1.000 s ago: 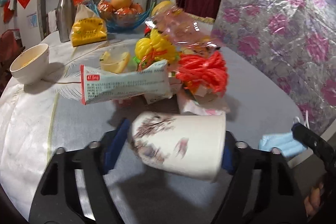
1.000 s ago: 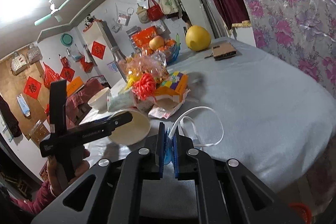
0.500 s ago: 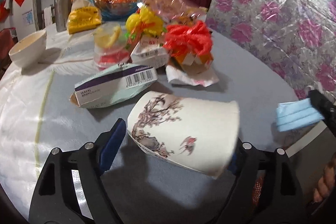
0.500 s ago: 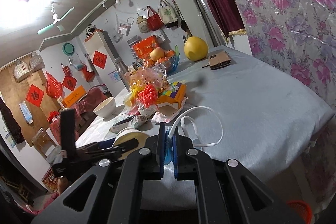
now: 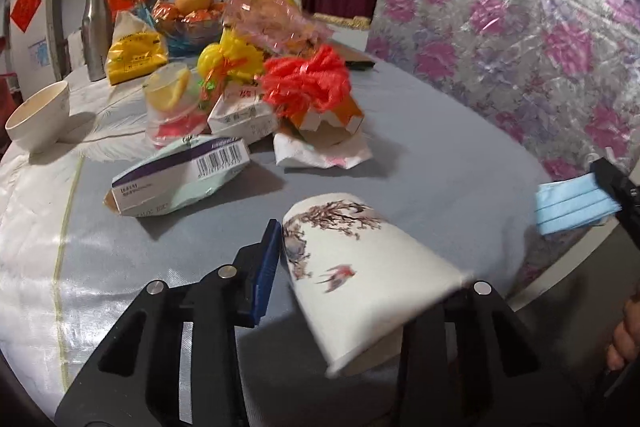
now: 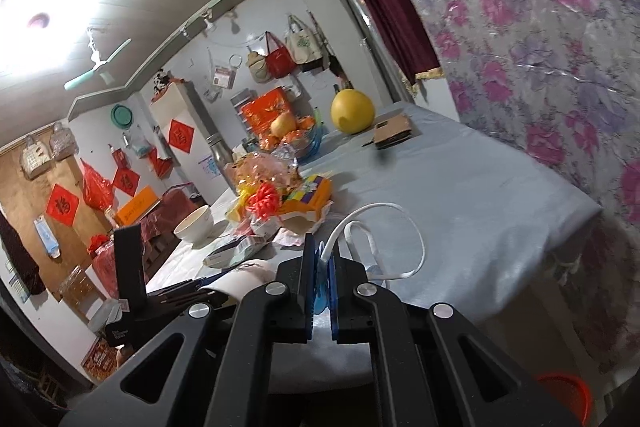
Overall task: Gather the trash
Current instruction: 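Grasp the white bird-print paper cup with the left gripper while the right gripper holds the mask, then carry the cup and mask to the red basket and open both grippers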
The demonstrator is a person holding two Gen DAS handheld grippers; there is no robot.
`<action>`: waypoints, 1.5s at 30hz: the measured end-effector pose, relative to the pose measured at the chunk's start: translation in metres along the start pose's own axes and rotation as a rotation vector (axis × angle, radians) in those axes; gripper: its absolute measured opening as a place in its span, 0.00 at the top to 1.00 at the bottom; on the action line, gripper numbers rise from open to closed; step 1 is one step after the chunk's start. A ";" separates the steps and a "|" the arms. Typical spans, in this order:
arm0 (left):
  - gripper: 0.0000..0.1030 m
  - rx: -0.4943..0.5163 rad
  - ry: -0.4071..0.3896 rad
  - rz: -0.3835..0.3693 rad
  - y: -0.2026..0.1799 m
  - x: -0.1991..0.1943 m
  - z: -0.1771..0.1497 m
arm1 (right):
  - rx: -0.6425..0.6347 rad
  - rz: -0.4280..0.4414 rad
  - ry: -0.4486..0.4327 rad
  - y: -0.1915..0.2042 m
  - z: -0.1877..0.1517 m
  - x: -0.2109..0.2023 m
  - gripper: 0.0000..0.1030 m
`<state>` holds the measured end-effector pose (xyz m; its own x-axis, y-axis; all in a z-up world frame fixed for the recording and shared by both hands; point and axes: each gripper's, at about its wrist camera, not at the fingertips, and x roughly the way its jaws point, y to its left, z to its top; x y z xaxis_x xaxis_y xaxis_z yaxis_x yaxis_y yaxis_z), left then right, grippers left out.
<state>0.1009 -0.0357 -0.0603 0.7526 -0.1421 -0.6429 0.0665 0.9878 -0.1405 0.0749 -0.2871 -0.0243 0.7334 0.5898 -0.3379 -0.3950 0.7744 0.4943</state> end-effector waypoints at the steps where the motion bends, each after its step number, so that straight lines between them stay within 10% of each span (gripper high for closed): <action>1: 0.63 -0.016 0.001 -0.009 0.001 0.001 -0.001 | 0.006 0.003 0.001 -0.002 0.000 -0.001 0.94; 16: 0.80 -0.020 -0.052 -0.114 -0.016 -0.024 0.007 | 0.023 -0.001 -0.060 -0.014 0.003 -0.033 0.94; 26: 0.80 0.139 -0.033 -0.236 -0.098 -0.031 0.009 | 0.015 -0.135 -0.081 -0.049 -0.008 -0.089 0.94; 37: 0.80 0.259 0.106 -0.397 -0.192 0.002 -0.022 | 0.097 -0.405 0.249 -0.157 -0.080 -0.074 0.90; 39: 0.80 0.287 0.137 -0.422 -0.209 0.012 -0.030 | 0.145 -0.434 0.374 -0.184 -0.106 -0.058 0.67; 45: 0.80 0.368 0.233 -0.446 -0.248 0.042 -0.052 | 0.245 -0.443 0.325 -0.217 -0.117 -0.076 0.55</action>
<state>0.0824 -0.2902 -0.0915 0.4408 -0.5148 -0.7353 0.5938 0.7816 -0.1912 0.0404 -0.4734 -0.1999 0.5770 0.2926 -0.7625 0.0772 0.9099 0.4076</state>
